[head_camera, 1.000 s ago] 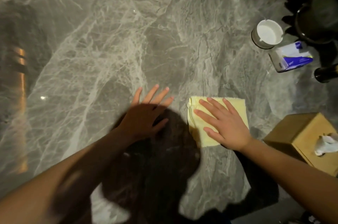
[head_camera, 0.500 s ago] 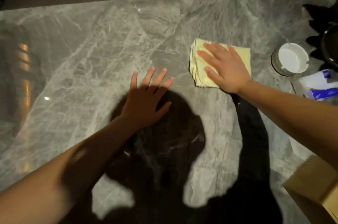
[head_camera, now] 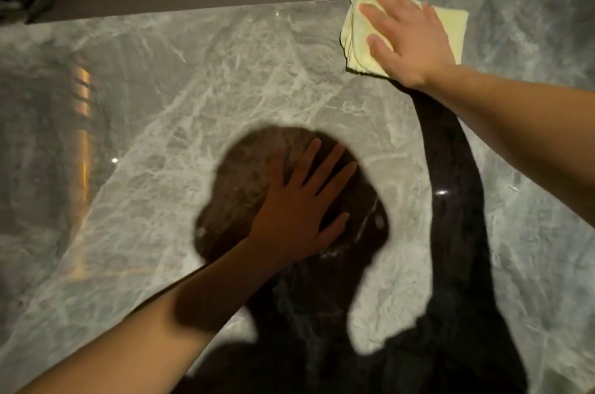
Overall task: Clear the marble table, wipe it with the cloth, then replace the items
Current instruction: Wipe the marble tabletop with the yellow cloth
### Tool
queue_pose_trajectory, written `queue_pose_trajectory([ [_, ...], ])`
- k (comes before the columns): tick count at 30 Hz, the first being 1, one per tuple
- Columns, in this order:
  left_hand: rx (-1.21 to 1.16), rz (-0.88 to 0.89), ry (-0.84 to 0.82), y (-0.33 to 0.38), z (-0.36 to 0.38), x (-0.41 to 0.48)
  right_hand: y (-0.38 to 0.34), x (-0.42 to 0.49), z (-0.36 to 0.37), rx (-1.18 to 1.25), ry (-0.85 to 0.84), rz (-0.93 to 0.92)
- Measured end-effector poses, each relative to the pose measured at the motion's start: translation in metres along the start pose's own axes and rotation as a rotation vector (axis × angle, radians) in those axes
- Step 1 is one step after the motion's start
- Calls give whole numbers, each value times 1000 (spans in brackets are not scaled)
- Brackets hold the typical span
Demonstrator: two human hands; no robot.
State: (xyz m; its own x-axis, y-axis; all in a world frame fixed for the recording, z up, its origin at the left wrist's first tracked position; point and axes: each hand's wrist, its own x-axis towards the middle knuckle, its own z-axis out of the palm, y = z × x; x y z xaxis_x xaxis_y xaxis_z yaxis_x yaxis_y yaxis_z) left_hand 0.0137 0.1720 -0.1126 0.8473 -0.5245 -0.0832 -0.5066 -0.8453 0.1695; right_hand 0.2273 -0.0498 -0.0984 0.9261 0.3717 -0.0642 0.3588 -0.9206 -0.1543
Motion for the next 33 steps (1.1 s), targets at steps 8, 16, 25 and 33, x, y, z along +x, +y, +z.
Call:
queue_pose_trajectory([
  [8, -263, -76, 84, 0, -8, -1, -50, 1, 3, -10, -80, -150],
  [16, -532, -202, 302, -10, -20, -4, -115, -31, 20, -19, -95, -213],
  [25, -436, -464, 338, -40, -44, 8, -192, -81, 29, 257, -104, -272],
  [33, -170, -512, 43, -13, -28, 38, -89, -103, 2, 257, 243, 313],
])
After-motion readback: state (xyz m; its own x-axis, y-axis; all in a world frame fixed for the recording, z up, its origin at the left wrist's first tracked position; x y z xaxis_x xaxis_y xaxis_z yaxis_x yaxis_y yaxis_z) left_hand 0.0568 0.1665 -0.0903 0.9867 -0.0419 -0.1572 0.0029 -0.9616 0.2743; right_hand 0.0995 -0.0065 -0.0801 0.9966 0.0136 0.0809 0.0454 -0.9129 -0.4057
